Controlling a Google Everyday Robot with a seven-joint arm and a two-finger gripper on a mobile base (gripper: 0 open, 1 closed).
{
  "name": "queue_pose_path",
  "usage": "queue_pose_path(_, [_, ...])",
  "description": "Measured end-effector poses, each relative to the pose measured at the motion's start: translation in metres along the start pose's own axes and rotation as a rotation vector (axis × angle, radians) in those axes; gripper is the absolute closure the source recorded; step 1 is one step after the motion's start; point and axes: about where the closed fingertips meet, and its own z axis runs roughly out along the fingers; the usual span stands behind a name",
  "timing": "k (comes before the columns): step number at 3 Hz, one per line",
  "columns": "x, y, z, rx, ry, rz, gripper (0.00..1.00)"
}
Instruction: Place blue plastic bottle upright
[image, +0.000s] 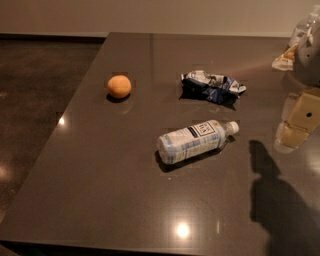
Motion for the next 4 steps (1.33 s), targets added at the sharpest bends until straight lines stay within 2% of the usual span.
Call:
queue_pose_path(1, [0.0, 0.0, 0.0, 0.0, 0.0, 0.0, 0.0])
queue_pose_path(2, [-0.006, 0.0, 0.001, -0.022, -0.004, -0.023, 0.0])
queue_pose_path(3, [-0.038, -0.002, 0.013, -0.089, -0.032, -0.15, 0.0])
queue_pose_path(4, [-0.057, -0.005, 0.036, -0.125, -0.059, -0.26, 0.0])
